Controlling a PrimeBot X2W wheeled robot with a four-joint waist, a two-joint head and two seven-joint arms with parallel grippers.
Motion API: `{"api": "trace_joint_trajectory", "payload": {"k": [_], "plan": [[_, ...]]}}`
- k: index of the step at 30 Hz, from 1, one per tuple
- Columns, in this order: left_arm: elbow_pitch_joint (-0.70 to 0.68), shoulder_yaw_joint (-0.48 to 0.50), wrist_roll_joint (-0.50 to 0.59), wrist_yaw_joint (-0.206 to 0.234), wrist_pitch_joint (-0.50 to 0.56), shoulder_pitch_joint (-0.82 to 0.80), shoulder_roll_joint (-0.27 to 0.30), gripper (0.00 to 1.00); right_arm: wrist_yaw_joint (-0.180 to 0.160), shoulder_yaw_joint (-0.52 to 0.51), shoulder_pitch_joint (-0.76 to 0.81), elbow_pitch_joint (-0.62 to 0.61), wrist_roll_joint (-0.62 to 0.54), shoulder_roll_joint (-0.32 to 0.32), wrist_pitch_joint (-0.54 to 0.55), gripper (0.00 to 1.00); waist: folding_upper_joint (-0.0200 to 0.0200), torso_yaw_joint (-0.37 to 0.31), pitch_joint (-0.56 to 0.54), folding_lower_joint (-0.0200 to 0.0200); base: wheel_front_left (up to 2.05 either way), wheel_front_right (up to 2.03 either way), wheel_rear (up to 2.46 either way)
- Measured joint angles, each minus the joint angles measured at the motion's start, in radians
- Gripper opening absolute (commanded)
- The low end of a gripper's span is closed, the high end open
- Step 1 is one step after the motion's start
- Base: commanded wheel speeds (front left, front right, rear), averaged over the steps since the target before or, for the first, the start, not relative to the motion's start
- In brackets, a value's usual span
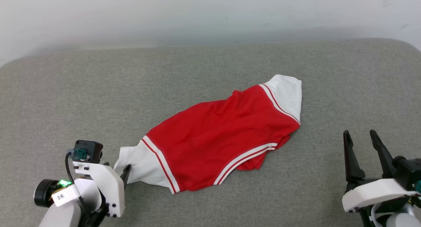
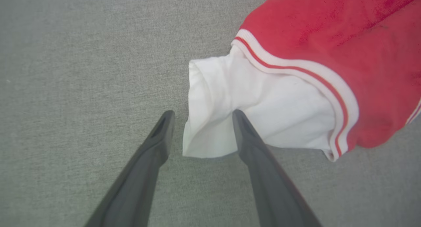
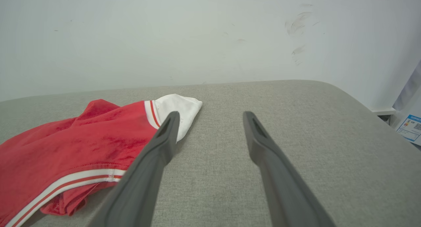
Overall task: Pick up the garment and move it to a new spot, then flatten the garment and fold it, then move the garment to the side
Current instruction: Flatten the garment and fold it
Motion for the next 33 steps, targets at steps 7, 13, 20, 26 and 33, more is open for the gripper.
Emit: {"api": "trace_joint_trajectory", "payload": {"k": [7, 13, 20, 26, 33], "plan": [[-0.024, -0.013, 0.094, 0.044, -0.266, -0.007, -0.038, 1.00, 0.000, -0.018, 0.018, -0.019, -0.013, -0.001, 0.024, 1.00, 0.0000, 0.037, -0.025, 0.0000, 0.00, 0.00, 0.00], [-0.044, -0.039, 0.126, 0.025, -0.604, 0.012, -0.106, 1.00, 0.000, -0.018, 0.019, -0.045, -0.017, -0.026, 0.067, 1.00, 0.0000, 0.079, -0.034, -0.0001, 0.00, 0.00, 0.00], [-0.078, -0.062, 0.186, -0.008, -0.768, 0.021, -0.152, 1.00, 0.000, 0.020, -0.051, -0.066, 0.035, -0.146, 0.302, 1.00, 0.0000, 0.121, 0.004, -0.0001, 0.00, 0.00, 0.00], [-0.147, -0.045, 0.235, -0.037, -0.770, 0.008, -0.202, 1.00, 0.000, 0.085, -0.207, -0.052, 0.136, -0.298, 0.716, 1.00, 0.0000, 0.172, 0.063, -0.0002, 0.00, 0.00, 0.00], [-0.155, -0.047, 0.260, -0.069, -0.771, -0.032, -0.250, 1.00, 0.000, 0.170, -0.406, 0.045, 0.217, -0.419, 1.079, 1.00, 0.0000, 0.245, 0.137, 0.0000, 0.00, 0.00, 0.00]]}}
